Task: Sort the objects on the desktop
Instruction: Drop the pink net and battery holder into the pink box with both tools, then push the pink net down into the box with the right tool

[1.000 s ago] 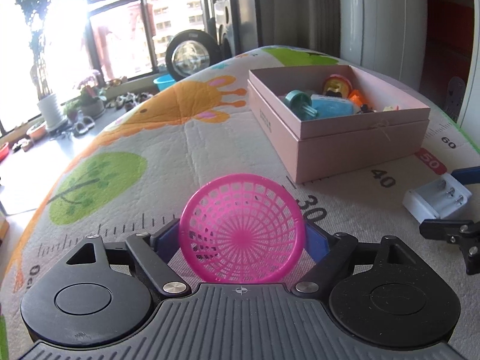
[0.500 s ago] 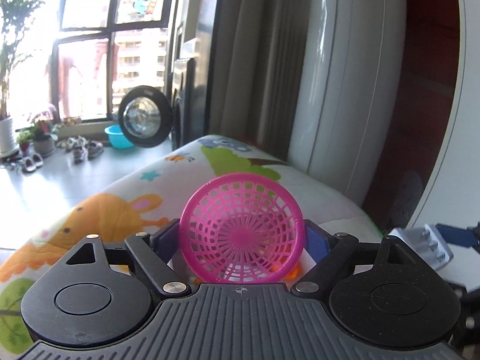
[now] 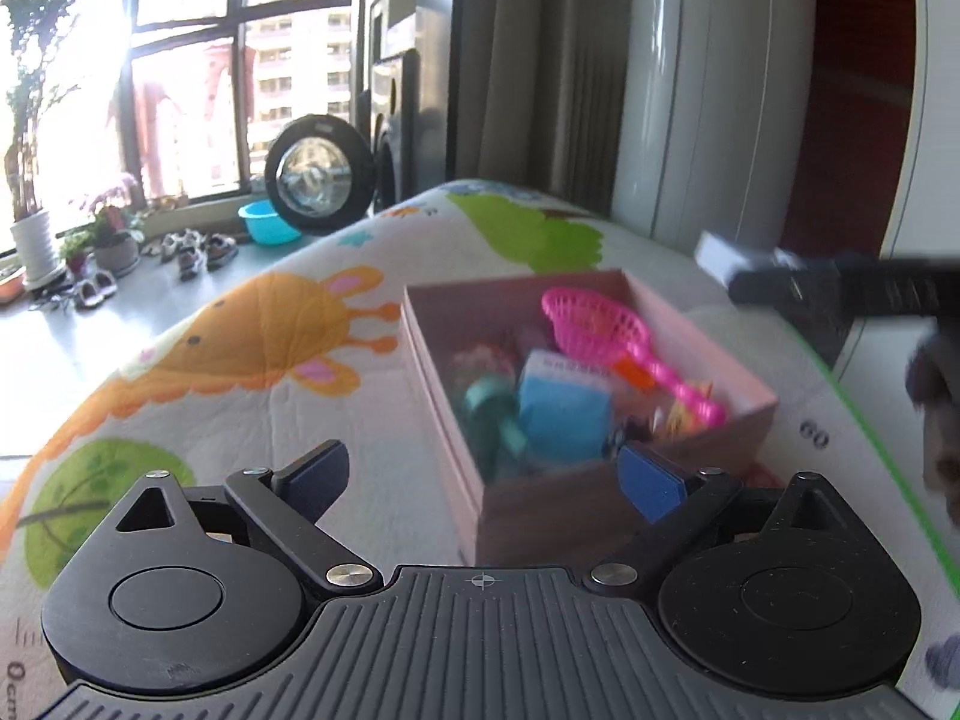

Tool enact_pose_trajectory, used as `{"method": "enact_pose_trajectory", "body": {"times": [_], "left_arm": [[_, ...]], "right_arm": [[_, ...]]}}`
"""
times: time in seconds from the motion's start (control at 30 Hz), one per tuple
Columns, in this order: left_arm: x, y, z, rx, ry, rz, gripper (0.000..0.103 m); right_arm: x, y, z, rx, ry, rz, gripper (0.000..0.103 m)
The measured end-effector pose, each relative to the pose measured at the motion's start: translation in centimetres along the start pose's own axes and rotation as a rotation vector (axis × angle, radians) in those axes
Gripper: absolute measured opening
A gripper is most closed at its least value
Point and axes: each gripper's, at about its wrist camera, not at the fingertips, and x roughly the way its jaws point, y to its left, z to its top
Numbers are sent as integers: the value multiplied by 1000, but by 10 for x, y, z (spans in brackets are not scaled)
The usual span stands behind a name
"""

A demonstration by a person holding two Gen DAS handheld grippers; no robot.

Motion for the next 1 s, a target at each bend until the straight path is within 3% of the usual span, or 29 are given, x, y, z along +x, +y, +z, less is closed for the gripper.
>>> {"method": "enact_pose_trajectory", "body": {"times": [0.1, 0.2, 0.33, 0.37, 0.53, 0.7, 0.77, 0.8, 0.83, 0.87, 1.0], "left_arm": [[-1, -6, -29, 25, 34, 3, 100], [-2, -4, -44, -14, 59, -20, 100], [-12, 8, -58, -54, 51, -2, 101], [-14, 12, -62, -64, 52, 3, 101], [-14, 28, -72, -126, 70, -4, 102], [-16, 30, -75, -125, 52, 10, 102], [-14, 28, -76, -121, 56, 19, 102], [-12, 27, -76, -122, 60, 19, 102], [-11, 26, -77, -124, 64, 18, 102], [-11, 26, -77, -127, 67, 17, 102], [-13, 23, -79, -124, 64, 5, 102]], "right_arm": [[30, 18, 24, -4, 7, 17, 95], [69, 37, 49, -34, 28, 34, 103], [94, 39, 47, -42, 98, -14, 101], [93, 37, 40, -44, 111, -30, 98], [95, 30, 8, -48, 221, -37, 50], [88, 35, 5, -60, 202, -44, 46], [87, 36, 17, -13, 174, -14, 49], [89, 38, 24, 12, 157, -8, 63], [91, 40, 29, 45, 137, -9, 89], [94, 41, 33, 75, 122, -13, 98], [127, 44, 40, 120, 151, -50, 101]]}}
